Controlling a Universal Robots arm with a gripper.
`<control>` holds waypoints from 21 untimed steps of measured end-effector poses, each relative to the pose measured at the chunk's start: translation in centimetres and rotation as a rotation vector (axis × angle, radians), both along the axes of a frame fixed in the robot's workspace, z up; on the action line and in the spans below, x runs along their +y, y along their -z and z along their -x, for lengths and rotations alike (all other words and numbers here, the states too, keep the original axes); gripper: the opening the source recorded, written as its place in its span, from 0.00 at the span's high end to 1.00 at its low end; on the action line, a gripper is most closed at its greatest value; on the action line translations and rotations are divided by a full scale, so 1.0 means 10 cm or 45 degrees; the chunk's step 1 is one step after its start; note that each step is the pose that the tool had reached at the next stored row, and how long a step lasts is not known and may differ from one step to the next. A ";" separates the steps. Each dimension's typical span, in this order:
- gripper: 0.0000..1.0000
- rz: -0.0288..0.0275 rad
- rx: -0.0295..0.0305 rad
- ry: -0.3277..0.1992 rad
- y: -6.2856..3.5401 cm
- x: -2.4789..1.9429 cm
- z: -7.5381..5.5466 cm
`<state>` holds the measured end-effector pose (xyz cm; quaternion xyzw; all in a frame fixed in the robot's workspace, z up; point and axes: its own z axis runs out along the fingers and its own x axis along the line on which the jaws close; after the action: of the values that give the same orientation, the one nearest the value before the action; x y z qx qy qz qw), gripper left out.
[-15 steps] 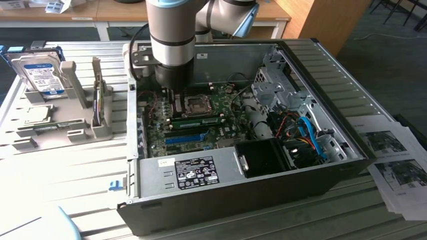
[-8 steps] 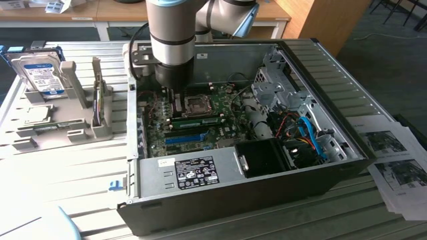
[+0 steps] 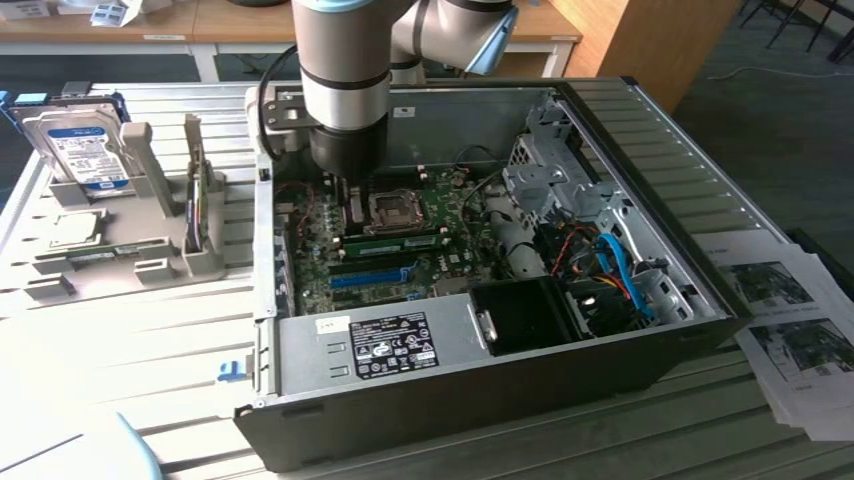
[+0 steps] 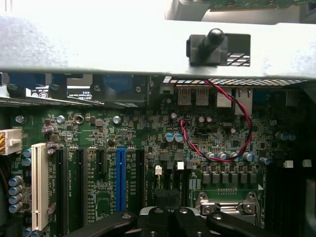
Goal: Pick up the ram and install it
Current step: 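Press down the ram until it locks into place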
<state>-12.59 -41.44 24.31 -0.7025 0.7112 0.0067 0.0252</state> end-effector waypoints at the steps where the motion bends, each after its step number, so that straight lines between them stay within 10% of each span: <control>1: 0.91 0.0000 0.0000 0.000 0.000 0.000 0.00; 21: 0.91 0.0000 0.0004 0.000 -0.203 0.000 0.00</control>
<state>-12.59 -41.44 26.34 -0.7025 0.7112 0.0068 0.0251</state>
